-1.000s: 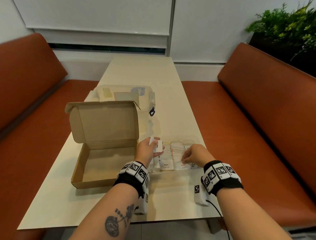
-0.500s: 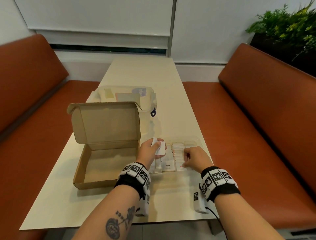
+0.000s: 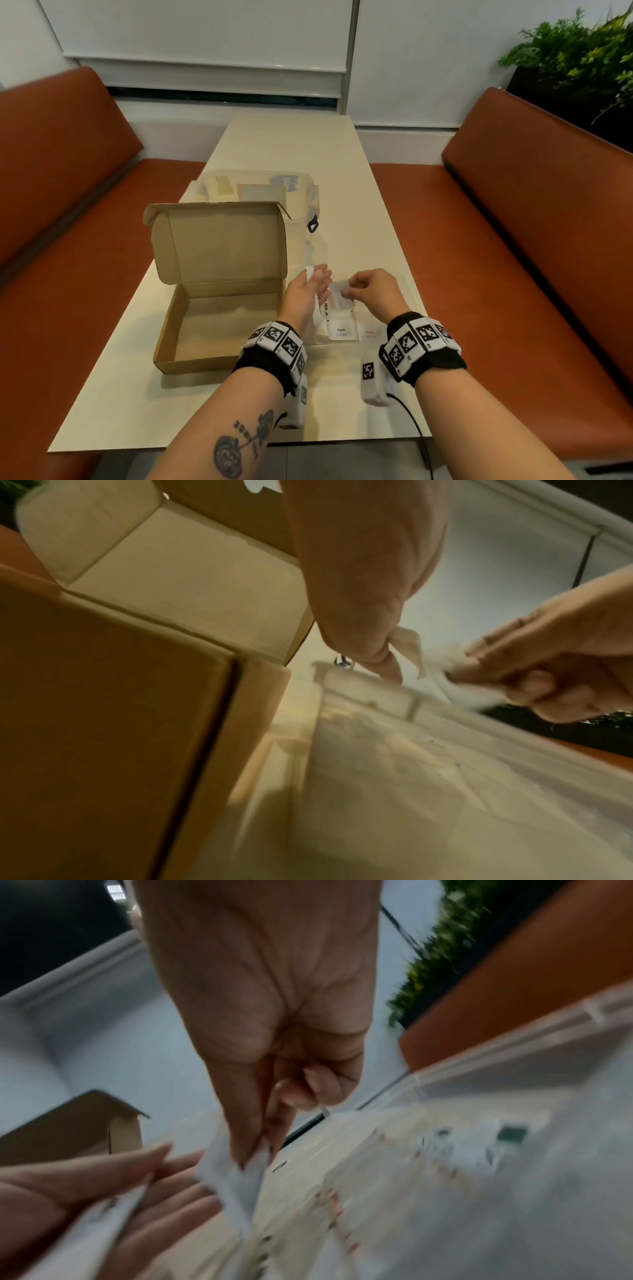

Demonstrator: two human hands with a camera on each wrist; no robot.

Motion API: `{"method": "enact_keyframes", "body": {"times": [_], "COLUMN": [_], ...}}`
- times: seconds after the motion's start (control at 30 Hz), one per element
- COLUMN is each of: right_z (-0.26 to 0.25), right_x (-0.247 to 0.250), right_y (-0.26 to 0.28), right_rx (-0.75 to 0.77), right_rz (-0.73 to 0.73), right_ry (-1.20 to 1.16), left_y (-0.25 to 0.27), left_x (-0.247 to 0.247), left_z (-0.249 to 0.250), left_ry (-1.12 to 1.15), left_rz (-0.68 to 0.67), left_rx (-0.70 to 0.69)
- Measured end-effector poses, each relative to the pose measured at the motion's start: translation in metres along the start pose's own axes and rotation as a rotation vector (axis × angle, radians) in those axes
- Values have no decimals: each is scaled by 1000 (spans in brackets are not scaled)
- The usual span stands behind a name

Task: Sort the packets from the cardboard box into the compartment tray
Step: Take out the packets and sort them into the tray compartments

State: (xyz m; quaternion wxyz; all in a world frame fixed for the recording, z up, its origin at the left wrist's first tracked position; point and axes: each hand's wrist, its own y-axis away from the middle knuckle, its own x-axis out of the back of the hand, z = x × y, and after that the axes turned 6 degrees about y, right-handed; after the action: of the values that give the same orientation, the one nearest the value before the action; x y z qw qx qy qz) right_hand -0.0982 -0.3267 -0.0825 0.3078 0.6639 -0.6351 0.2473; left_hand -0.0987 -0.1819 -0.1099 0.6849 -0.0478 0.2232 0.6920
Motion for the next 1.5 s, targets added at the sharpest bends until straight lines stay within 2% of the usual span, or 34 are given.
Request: {"method": "enact_keyframes", "body": {"times": [0.13,0.3,0.6,0.83,1.03,1.13,1.23,1.33,1.4,1.5], "right_z": [1,-5,-8,0,6,7,-1,-17,-23,-27], "right_x": [-5,-18,-32,-34,-39,-40,-36,-30,-27,-25], "right_y": [-2,-3,-7,2,2,1,-3,-5,-7,-10], "right_rx": [18,79,139,203,207,212,130,60,64,39], "right_rz": [-230,-331,-401,-276,-280,-170,-4,-69,-108,-67], "right_ry": [336,523,649,599,595,498,121,-280,-380,-445], "left_y": [-1,1,0,-1,0,1,2,2,1,-1], "left_x": [5,10,13,14,13,12,12,10,8,7], "left_z": [2,1,1,2,3,6,9,12,14,16], "left_ry": [28,37,75,94,59,15,-47,-117,-177,-199], "left_rz": [50,50,44,48,37,15,-21,-55,-57,-76], "left_rx": [-17,-16,0,10,7,-1,-11,-7,-7,9]}}
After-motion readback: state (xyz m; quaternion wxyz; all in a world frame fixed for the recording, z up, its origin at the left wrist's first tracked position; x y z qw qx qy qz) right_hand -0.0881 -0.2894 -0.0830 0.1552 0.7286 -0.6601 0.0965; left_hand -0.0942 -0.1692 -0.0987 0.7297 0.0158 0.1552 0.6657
